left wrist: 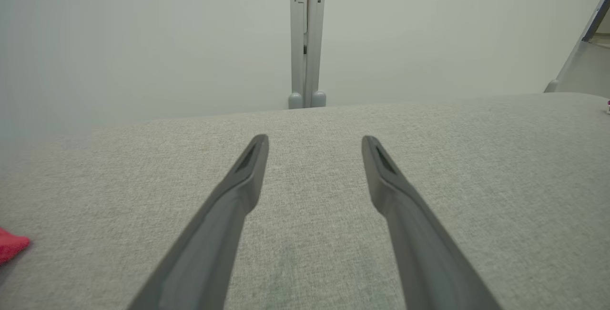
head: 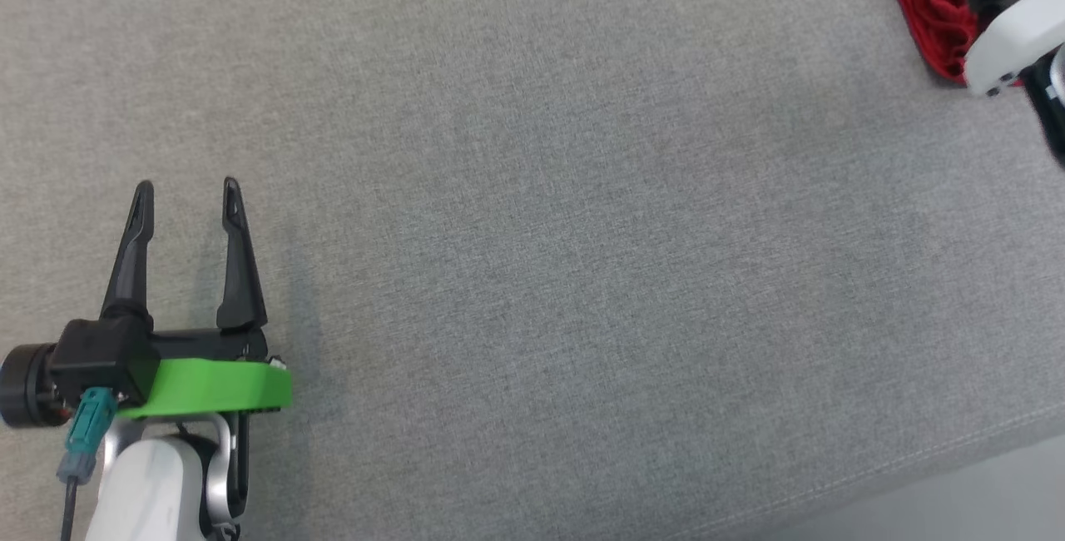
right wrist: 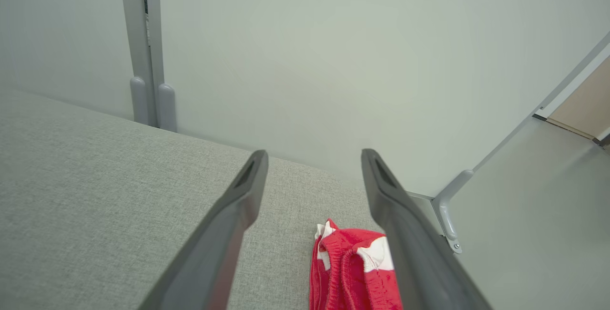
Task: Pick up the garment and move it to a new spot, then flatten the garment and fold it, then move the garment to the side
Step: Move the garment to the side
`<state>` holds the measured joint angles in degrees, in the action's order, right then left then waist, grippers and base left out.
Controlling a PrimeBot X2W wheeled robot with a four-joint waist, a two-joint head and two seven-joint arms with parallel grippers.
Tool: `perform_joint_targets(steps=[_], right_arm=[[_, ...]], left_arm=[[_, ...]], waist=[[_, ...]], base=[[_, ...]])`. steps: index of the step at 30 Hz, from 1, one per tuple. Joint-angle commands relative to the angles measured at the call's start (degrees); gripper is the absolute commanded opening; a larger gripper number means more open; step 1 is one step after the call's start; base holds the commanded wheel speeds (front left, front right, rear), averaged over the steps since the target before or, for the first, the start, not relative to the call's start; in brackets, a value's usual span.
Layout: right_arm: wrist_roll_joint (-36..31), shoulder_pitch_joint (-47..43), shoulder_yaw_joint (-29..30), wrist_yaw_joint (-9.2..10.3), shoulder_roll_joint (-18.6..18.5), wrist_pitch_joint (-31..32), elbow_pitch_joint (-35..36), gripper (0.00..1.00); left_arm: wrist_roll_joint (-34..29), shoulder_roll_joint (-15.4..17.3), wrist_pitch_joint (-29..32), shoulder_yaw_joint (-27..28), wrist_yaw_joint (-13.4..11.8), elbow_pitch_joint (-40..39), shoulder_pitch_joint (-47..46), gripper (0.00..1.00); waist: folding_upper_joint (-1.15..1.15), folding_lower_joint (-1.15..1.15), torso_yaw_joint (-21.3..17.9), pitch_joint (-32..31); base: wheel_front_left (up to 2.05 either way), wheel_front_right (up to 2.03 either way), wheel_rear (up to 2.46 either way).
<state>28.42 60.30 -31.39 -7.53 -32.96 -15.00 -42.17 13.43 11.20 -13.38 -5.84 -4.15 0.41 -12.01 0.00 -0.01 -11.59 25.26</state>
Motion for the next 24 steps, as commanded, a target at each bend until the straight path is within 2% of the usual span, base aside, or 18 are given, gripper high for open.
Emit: perform_joint_targets(steps=[1, 12, 24], right_arm=[[-0.6, -2.7, 1.5, 0.07, 0.7, -0.2, 1.5, 1.00], [-6.7, -24.6, 13.2, 0.07, 8.7, -0.2, 16.1, 1.00], [-10.4, -43.6, 21.9, 0.06, 15.7, -0.2, 25.6, 1.00]], left_arm=[[0.2, 0.1, -0.4, 0.3, -0.4, 0.6, 1.4, 1.00], [2.5, -1.1, -1.3, 1.0, -0.1, 2.7, 5.9, 1.00], [3.4, -1.1, -1.7, 1.3, 0.6, 5.4, 8.2, 1.00]], waist=[[0.00, 0.01, 2.4, -6.2], [0.00, 0.01, 6.2, -14.4], [0.00, 0.01, 9.5, -19.7]], base=[[0.00, 0.00, 0.00], [0.00, 0.00, 0.00], [0.00, 0.00, 0.00]])
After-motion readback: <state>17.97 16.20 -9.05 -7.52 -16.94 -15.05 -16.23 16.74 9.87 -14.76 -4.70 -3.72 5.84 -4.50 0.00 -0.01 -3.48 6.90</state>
